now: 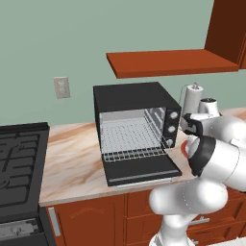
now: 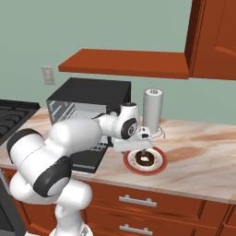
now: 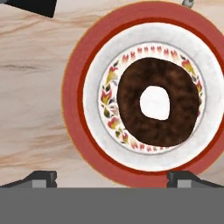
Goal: Pick up the bagel from the plate, place it on the toaster oven rack, close the door, and set the timer.
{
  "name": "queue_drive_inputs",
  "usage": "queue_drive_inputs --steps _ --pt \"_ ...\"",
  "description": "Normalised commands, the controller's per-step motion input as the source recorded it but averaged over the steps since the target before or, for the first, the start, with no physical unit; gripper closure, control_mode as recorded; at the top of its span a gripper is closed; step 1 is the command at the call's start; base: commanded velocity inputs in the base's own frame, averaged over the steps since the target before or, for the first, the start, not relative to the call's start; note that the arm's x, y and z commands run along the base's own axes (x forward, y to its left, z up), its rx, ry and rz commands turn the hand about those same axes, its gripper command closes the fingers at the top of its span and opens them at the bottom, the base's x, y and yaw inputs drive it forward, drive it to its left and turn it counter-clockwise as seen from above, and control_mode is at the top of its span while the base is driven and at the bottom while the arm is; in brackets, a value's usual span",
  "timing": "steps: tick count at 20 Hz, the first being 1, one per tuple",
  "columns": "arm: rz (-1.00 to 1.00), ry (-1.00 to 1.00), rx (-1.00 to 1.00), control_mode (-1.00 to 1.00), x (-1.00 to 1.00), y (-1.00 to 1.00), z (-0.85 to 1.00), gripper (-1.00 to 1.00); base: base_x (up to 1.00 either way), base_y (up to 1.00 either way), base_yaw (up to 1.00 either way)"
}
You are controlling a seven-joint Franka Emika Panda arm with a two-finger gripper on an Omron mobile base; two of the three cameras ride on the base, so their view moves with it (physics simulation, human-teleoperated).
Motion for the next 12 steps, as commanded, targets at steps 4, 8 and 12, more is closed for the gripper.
queue_drive_inputs --steps 4,8,12 --pt "0.20 -0.09 0.00 -1.00 0.00 -0.07 -0.14 -1.00 0.00 0.00 0.00" --pt "0.12 -0.03 0.00 -1.00 0.00 0.00 -0.21 -1.00 0.00 0.00 0.00" --pt "0.06 0.00 0.00 -1.00 0.06 0.00 -0.19 -1.00 0.00 0.00 0.00"
